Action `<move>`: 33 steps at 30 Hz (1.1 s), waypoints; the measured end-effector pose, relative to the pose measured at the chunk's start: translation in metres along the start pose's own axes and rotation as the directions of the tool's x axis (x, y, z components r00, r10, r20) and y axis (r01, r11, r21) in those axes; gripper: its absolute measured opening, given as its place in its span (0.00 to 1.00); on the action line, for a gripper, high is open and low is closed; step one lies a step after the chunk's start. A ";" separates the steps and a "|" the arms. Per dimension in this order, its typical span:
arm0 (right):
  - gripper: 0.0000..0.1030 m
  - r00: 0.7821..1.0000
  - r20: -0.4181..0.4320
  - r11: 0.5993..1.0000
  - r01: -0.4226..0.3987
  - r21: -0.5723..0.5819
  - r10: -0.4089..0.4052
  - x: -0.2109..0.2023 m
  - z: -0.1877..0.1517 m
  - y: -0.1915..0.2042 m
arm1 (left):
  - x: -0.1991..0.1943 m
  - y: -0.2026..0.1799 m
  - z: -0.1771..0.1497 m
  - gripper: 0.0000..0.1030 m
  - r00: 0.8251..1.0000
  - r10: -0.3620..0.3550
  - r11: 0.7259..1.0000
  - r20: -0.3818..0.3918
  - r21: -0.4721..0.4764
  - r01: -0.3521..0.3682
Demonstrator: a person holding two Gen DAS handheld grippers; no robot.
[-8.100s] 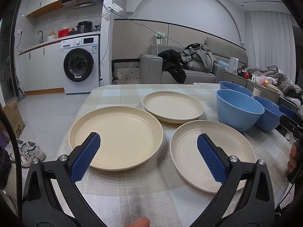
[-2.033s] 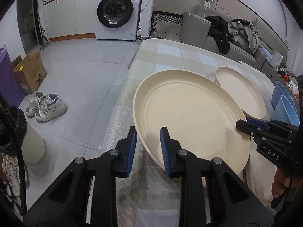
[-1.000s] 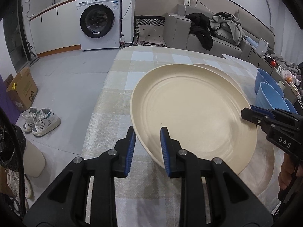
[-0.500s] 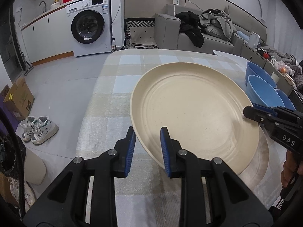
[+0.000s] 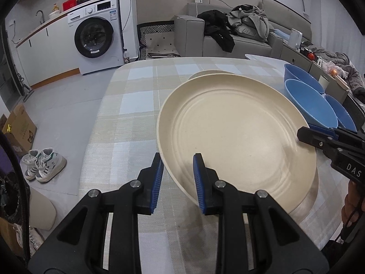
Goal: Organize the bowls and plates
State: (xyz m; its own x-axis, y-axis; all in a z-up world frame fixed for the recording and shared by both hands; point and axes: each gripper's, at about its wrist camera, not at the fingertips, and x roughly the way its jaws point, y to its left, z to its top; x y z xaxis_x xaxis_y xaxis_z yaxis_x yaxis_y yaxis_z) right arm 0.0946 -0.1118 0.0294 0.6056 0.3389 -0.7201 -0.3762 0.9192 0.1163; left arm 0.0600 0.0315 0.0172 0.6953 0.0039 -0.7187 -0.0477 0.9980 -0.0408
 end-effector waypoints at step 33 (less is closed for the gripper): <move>0.20 0.999 -0.010 0.993 0.053 0.101 -0.053 -0.029 -0.047 -0.029 | 0.014 -0.055 -0.006 0.22 0.998 -0.042 0.988 -0.051 0.149 0.049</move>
State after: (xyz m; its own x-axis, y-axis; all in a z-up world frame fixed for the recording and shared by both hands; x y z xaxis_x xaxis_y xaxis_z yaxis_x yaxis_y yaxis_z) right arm 0.0549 -0.1580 0.0144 0.6175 0.2880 -0.7319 -0.2707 0.9515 0.1460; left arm 0.0678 -0.0237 0.0047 0.6593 -0.0408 -0.7508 0.0935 0.9952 0.0280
